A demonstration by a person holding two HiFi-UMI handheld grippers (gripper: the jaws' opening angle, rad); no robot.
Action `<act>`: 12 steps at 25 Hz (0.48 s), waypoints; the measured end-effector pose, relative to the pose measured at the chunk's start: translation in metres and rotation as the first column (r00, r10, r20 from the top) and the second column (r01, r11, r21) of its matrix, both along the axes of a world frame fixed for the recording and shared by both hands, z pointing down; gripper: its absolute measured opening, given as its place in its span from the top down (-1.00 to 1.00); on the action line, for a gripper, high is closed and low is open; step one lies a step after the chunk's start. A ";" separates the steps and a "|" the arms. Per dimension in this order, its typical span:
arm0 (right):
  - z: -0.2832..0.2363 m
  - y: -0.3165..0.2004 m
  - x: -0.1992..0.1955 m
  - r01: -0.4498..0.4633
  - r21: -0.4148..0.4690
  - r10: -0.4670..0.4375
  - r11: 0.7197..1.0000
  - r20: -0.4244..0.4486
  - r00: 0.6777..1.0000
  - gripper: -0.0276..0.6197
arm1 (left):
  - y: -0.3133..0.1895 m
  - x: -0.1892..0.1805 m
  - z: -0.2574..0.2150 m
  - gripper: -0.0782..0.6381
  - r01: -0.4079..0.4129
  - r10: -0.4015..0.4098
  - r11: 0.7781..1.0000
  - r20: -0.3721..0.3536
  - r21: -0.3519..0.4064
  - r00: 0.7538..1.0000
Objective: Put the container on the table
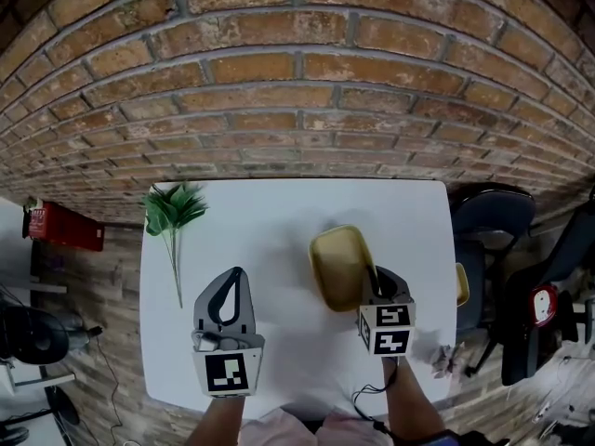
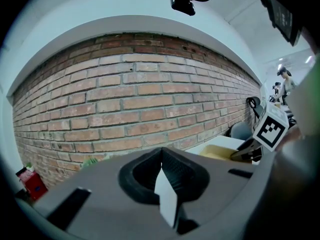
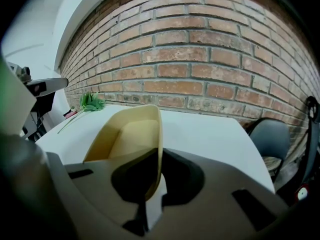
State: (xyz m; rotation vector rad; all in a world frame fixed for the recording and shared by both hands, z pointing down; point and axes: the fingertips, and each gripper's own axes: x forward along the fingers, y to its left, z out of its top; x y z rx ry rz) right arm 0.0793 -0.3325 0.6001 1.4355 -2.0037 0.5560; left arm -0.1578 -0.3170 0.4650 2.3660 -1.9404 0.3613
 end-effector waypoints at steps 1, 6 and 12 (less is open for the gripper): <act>0.001 0.000 0.000 0.000 -0.002 0.000 1.000 -0.001 1.000 0.88 | 0.000 0.000 0.000 0.75 -0.001 0.001 1.000 0.001 -0.001 1.000; 0.006 0.000 -0.001 0.009 -0.020 -0.009 1.000 0.001 1.000 0.86 | -0.001 0.000 0.002 0.75 0.002 -0.002 1.000 -0.001 -0.005 1.000; 0.011 0.001 -0.002 0.007 -0.040 -0.007 0.999 0.003 1.000 0.84 | -0.001 0.000 0.004 0.75 0.001 -0.001 1.000 -0.005 -0.011 1.000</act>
